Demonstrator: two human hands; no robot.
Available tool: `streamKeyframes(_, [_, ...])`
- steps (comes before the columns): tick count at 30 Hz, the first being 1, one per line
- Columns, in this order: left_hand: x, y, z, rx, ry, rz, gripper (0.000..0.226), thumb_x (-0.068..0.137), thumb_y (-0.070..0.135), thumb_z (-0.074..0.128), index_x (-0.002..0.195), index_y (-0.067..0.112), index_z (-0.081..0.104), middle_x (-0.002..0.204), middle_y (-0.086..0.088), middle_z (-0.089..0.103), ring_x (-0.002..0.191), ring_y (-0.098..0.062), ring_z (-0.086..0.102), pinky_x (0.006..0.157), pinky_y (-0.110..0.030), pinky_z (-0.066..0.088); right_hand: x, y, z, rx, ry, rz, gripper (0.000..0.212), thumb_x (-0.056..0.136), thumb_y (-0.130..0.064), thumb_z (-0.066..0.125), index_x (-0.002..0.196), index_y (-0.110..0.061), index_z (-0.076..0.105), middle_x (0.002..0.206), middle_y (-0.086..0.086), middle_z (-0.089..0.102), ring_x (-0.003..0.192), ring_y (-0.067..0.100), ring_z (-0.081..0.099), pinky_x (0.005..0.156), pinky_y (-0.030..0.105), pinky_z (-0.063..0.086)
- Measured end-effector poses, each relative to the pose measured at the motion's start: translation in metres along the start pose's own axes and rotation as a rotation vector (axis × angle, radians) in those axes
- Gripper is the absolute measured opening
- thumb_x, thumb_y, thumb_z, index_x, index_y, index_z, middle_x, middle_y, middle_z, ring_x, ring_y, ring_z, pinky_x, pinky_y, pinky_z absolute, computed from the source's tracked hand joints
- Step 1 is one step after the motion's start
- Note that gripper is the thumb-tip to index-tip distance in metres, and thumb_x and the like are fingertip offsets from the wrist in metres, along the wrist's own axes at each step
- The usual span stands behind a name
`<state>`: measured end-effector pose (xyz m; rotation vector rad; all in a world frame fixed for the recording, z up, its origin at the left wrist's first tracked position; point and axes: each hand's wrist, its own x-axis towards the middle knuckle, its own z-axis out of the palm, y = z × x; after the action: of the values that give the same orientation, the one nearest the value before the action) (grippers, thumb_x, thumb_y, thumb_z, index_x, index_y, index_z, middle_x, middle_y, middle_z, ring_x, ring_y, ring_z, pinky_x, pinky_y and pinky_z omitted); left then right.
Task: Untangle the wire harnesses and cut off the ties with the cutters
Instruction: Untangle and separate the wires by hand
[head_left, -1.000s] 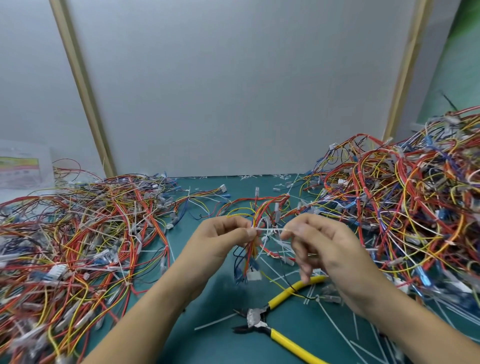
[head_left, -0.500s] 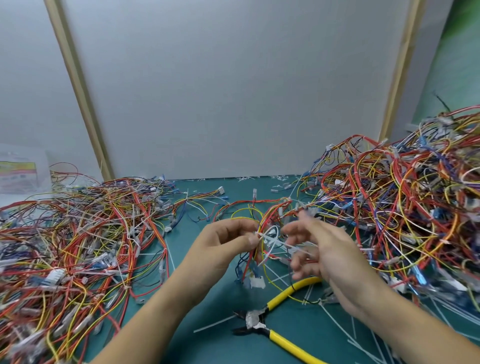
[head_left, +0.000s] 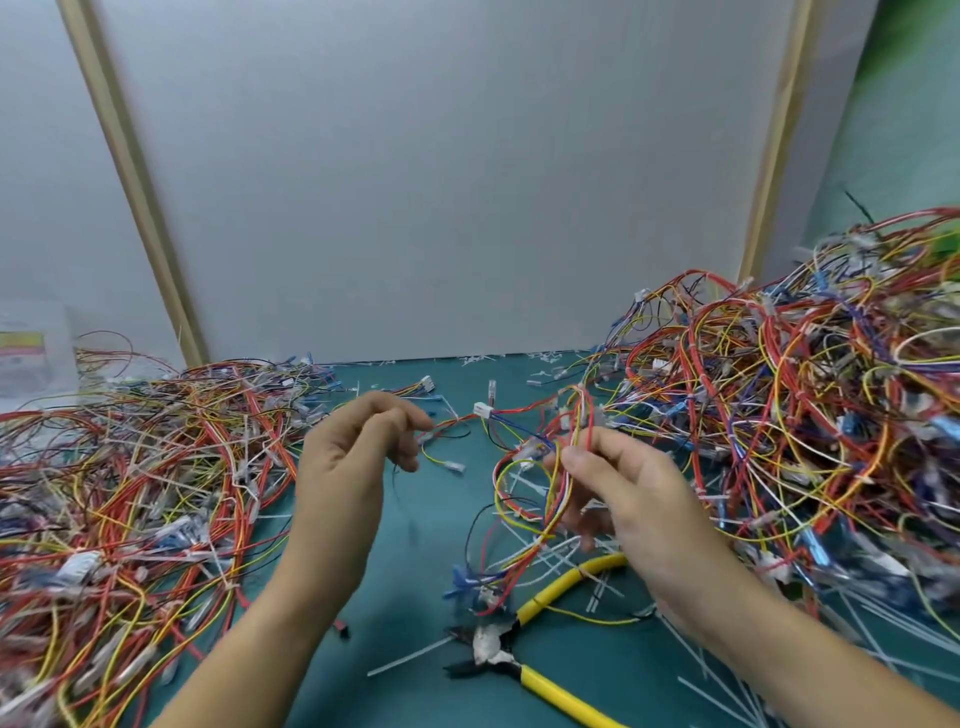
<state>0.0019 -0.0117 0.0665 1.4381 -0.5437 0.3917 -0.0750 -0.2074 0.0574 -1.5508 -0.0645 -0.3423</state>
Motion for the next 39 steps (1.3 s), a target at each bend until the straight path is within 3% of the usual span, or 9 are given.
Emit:
streamKeyframes(4, [-0.011,0.005,0.008,0.195,0.004,0.115,0.016,0.087,0.023,0.053,0.082,0.018,0.067,0.070,0.009,0.060,0.067,-0.010,0.052,0.065,-0.020,0.042,-0.005,0.005,0.006,-0.075,-0.033,-0.160,0.017,0.101,-0.012,0.053,0.095,-0.012,0.069,0.071,0.010,0.061,0.059,0.012,0.059,0.049,0.028,0.051])
streamKeyframes(14, [-0.019,0.019,0.016,0.525,-0.032,0.550,0.012,0.092,0.014,0.059,0.102,0.013,0.065,0.100,0.004,0.060,0.100,-0.007,0.058,0.087,-0.016,0.040,-0.008,0.016,0.013,-0.368,-0.040,-0.351,0.014,0.095,-0.027,0.057,0.097,-0.024,0.071,0.087,-0.004,0.071,0.084,0.016,0.068,0.077,0.044,0.057])
streamKeyframes(19, [-0.025,0.016,0.018,0.497,-0.280,0.232,0.026,0.086,0.044,0.068,0.102,0.023,0.067,0.088,0.011,0.066,0.085,-0.010,0.064,0.078,-0.020,0.045,-0.011,0.020,0.016,-0.627,-0.247,-0.395,0.013,0.097,-0.028,0.058,0.102,-0.031,0.069,0.096,-0.016,0.067,0.095,0.007,0.063,0.080,0.034,0.052])
streamKeyframes(22, [-0.022,0.011,0.021,0.349,-0.309,0.081,0.014,0.086,0.022,0.077,0.098,0.019,0.070,0.083,0.002,0.071,0.073,-0.014,0.066,0.070,-0.022,0.051,-0.012,0.019,0.016,-0.692,-0.246,-0.407,0.012,0.095,-0.030,0.063,0.101,-0.028,0.073,0.099,-0.017,0.069,0.097,0.005,0.063,0.083,0.033,0.050])
streamKeyframes(25, [-0.016,0.007,0.019,0.064,-0.200,-0.122,0.011,0.093,-0.003,0.061,0.097,0.004,0.068,0.084,-0.009,0.075,0.071,-0.015,0.070,0.067,-0.022,0.054,-0.013,0.012,0.016,-0.538,-0.047,-0.421,0.012,0.090,-0.035,0.064,0.089,-0.027,0.073,0.088,-0.014,0.068,0.084,0.010,0.065,0.070,0.032,0.052])
streamKeyframes(28, [-0.011,0.005,0.016,-0.159,-0.104,-0.254,0.017,0.095,-0.008,0.048,0.099,-0.001,0.062,0.085,-0.013,0.074,0.074,-0.029,0.073,0.069,-0.026,0.057,-0.009,0.004,0.007,-0.390,0.197,-0.412,0.014,0.092,-0.036,0.062,0.084,-0.028,0.070,0.084,-0.008,0.065,0.078,0.018,0.063,0.065,0.047,0.056])
streamKeyframes(33, [-0.012,0.004,0.020,-0.284,-0.132,-0.305,0.015,0.099,-0.006,0.041,0.103,-0.001,0.055,0.084,-0.012,0.072,0.070,-0.027,0.072,0.069,-0.031,0.059,-0.010,0.004,0.007,-0.364,0.078,-0.271,0.010,0.093,-0.032,0.065,0.085,-0.033,0.071,0.078,-0.008,0.068,0.071,0.012,0.062,0.068,0.045,0.053])
streamKeyframes(36, [-0.015,0.003,0.020,-0.292,-0.187,-0.297,0.010,0.099,-0.002,0.045,0.099,0.005,0.052,0.083,-0.014,0.072,0.068,-0.023,0.070,0.069,-0.027,0.057,-0.013,0.005,0.014,-0.328,-0.015,-0.210,0.016,0.092,-0.042,0.061,0.082,-0.038,0.073,0.073,0.000,0.069,0.067,0.025,0.062,0.064,0.046,0.051])
streamKeyframes(39, [-0.017,0.003,0.018,-0.204,-0.248,-0.273,0.016,0.087,0.014,0.062,0.096,0.008,0.050,0.079,-0.011,0.072,0.071,-0.022,0.069,0.068,-0.023,0.053,-0.011,0.008,0.013,-0.280,-0.033,-0.181,0.019,0.095,-0.019,0.064,0.079,-0.028,0.071,0.066,0.001,0.068,0.056,0.016,0.059,0.058,0.041,0.051])
